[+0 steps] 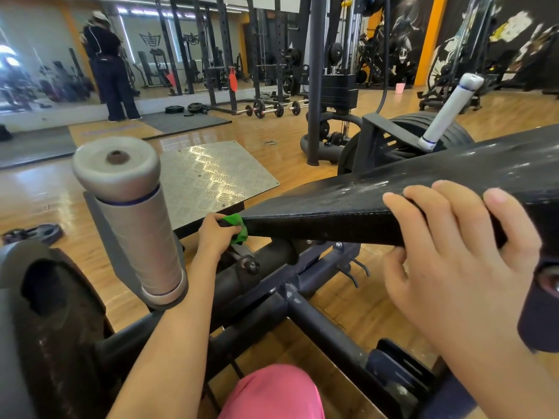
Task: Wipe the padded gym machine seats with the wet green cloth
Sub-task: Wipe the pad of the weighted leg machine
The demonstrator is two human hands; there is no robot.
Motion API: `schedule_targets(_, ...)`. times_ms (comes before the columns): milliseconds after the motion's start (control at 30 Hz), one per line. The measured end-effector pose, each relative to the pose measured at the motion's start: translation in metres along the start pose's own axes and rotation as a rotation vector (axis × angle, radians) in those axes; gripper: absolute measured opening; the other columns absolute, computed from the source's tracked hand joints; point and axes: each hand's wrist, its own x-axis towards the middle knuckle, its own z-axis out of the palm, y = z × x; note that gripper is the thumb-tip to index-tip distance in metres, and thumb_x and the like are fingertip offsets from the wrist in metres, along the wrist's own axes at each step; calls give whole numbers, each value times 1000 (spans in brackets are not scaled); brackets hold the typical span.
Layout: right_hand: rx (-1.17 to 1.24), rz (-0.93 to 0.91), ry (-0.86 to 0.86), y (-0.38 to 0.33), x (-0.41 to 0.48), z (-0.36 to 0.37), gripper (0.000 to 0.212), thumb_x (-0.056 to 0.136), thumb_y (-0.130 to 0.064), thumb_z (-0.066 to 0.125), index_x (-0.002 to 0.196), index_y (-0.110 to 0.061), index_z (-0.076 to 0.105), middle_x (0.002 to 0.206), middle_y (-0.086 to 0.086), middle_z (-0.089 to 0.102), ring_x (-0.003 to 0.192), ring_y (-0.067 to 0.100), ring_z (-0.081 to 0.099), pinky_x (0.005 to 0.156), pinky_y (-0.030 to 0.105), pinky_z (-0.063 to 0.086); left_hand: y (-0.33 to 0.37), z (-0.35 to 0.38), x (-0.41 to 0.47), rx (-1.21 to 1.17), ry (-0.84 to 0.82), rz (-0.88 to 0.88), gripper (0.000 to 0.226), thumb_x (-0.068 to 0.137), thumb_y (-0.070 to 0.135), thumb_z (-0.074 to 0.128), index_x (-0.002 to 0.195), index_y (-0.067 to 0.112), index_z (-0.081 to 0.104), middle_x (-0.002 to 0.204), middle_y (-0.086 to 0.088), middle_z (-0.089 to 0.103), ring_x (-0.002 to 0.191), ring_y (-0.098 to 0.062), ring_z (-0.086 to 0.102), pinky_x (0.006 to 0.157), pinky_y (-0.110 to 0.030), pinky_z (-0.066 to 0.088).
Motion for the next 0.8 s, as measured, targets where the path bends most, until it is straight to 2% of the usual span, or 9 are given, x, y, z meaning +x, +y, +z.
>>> schedule_targets(100, 21, 8, 18, -1, -1, 3, 38, 85, -10, 49, 122, -7, 60, 120, 11, 63, 121, 28, 48, 113, 39, 19, -2, -1, 16, 135, -36, 12, 37, 81, 11, 74, 113, 5, 56, 111, -11, 60, 99, -22, 55, 79, -30, 43)
schedule_targets(200, 50, 9, 39, -2, -2, 7, 38, 86, -10, 48, 122, -6, 58, 120, 13, 62, 122, 30, 46, 108, 43, 27, -3, -3, 27, 217, -89, 9, 35, 84, 8, 71, 116, 7, 57, 115, -14, 60, 106, -28, 56, 84, -33, 43)
schedule_targets(267, 44, 8, 58, -3, -2, 10, 37, 85, -11, 49, 120, -6, 59, 120, 13, 62, 122, 30, 45, 106, 44, 28, -3, -3, 30, 224, -94, 3, 32, 85, 5, 68, 114, 10, 58, 116, -16, 59, 109, -29, 55, 88, -34, 44)
schedule_targets(367, 57, 15, 83, -5, -3, 16, 37, 84, -12, 49, 120, -8, 59, 120, 12, 58, 122, 29, 43, 100, 49, 40, -5, -5, 35, 219, -119, -6, 31, 84, 2, 66, 112, 13, 60, 117, -17, 60, 110, -31, 55, 94, -38, 46)
schedule_targets(500, 75, 10, 103, -7, -4, 19, 38, 83, -11, 48, 120, -9, 59, 121, 11, 56, 123, 29, 42, 95, 50, 44, -12, -8, 40, 137, -140, -35, 27, 86, 3, 64, 107, 20, 60, 115, -17, 61, 106, -31, 57, 92, -41, 50)
schedule_targets(667, 89, 1, 115, -7, -2, 20, 38, 83, -10, 48, 119, -8, 59, 118, 12, 59, 121, 29, 44, 98, 48, 42, -9, -16, 35, -10, -221, -28, 28, 89, -1, 60, 110, 17, 61, 112, -16, 60, 105, -30, 58, 93, -43, 51)
schedule_targets(733, 70, -1, 134, -6, -1, 20, 36, 83, -9, 48, 117, -8, 61, 115, 12, 63, 119, 29, 47, 102, 44, 35, -6, -16, 35, 26, -215, -18, 27, 87, 2, 62, 109, 18, 63, 112, -15, 61, 103, -31, 59, 91, -44, 51)
schedule_targets(800, 49, -1, 153, -6, 0, 19, 34, 82, -9, 49, 114, -9, 63, 112, 11, 65, 116, 28, 49, 104, 41, 27, 2, -11, 33, 116, -141, -13, 23, 85, 3, 62, 101, 19, 64, 111, -16, 63, 102, -31, 59, 90, -43, 52)
